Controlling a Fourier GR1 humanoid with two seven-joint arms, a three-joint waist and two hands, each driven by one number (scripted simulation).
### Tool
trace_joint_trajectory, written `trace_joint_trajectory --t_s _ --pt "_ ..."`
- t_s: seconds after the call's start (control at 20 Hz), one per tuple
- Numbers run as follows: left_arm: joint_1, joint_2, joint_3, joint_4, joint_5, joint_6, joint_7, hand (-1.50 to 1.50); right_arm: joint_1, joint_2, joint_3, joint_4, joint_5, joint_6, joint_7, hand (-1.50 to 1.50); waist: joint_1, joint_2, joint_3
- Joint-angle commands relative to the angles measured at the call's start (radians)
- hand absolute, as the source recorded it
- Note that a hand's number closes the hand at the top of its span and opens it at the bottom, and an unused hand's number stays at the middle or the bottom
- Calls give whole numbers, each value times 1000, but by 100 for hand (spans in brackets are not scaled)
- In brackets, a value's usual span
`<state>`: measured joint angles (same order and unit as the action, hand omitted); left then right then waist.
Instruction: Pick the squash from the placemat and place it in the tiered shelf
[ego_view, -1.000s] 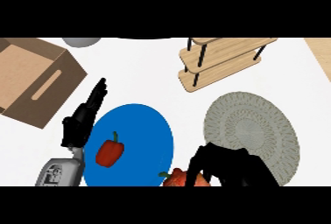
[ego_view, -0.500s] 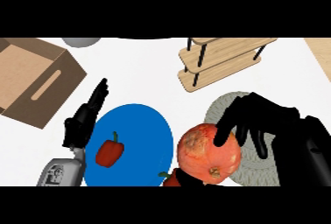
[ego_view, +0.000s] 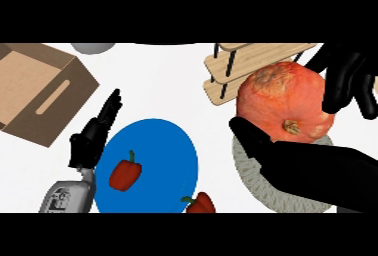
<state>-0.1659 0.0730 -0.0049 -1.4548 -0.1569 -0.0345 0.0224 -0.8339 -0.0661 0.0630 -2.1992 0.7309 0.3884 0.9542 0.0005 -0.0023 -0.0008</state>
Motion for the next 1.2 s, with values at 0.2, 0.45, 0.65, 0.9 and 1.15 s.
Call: trace_joint_trajectory --t_s 0.2,0.45,0.65,0.9,1.15 --pt "15 2 9 21 -9 8 -47 0 -84 -103 -137 180 13 -41 -92 150 2 2 0" --pt "-57 -38 -13 41 -31 41 24 0 -143 -166 -188 304 -2 -81 -190 150 0 3 1" --pt "-62 -26 -11 19 -25 26 44 0 -267 -195 -122 491 100 -136 -239 150 10 5 0" --pt "-26 -16 -8 2 -11 5 22 0 -258 -226 -151 633 117 -226 -365 150 11 5 0" --pt "-16 1 11 10 6 -12 -10 0 -173 -184 -33 665 239 -357 -460 150 10 5 0"
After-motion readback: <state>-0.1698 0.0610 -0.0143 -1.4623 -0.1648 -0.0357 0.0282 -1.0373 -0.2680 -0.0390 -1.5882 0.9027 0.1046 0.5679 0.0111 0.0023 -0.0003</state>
